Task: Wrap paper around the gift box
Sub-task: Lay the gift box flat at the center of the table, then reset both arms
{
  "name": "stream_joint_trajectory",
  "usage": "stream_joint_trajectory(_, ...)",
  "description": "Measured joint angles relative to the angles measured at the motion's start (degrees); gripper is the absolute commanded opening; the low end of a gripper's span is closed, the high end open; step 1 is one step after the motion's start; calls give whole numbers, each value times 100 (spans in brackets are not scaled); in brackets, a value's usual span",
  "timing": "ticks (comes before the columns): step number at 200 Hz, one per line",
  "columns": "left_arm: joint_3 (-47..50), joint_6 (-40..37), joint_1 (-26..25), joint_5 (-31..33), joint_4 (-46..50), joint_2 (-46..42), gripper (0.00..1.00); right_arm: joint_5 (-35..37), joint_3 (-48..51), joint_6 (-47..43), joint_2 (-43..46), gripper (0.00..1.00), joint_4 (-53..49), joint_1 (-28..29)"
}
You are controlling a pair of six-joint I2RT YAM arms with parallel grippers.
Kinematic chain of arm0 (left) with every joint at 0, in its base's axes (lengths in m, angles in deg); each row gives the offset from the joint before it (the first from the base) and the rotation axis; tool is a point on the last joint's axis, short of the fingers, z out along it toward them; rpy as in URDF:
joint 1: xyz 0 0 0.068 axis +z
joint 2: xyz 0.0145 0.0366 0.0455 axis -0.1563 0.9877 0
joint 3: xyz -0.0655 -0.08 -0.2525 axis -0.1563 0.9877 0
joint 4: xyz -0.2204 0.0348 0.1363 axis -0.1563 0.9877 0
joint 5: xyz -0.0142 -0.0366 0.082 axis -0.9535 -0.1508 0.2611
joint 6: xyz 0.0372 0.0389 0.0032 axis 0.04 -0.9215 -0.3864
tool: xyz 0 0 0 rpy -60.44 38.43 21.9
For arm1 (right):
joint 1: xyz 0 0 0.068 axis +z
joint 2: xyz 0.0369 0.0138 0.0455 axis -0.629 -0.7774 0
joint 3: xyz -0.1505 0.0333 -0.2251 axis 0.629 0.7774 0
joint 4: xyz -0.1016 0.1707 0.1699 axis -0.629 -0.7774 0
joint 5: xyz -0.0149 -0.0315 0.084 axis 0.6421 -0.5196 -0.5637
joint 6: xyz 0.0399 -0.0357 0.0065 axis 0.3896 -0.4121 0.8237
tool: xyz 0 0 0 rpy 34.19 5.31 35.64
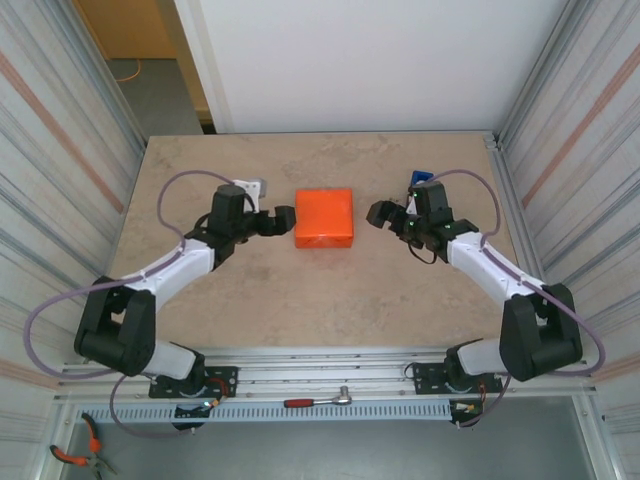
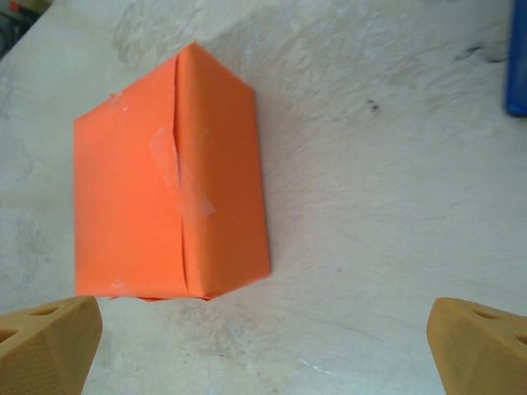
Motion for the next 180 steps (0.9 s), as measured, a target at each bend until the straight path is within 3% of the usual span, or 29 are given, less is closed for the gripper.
stream_joint_trajectory(49, 245, -750, 179, 1069, 28, -920, 99, 490, 31, -173, 522, 99, -153, -533)
stream_joint_trajectory(70, 382, -1217, 304, 1576, -151, -1169, 99, 1043, 31, -452, 621, 98, -146, -741)
stream_joint_trajectory(90, 411, -1506, 741, 1987, -304, -1185, 99, 1705, 76, -905, 726, 98, -11, -767)
stream_joint_trajectory(130, 1259, -1552, 2109, 2131, -883, -1633, 99, 2715, 162, -1823, 940, 98, 256, -994)
stream_joint_trajectory(180, 2199, -1954, 1978, 2098, -1814, -1200, 99, 2981, 876, -2404, 1032, 98, 907, -1681)
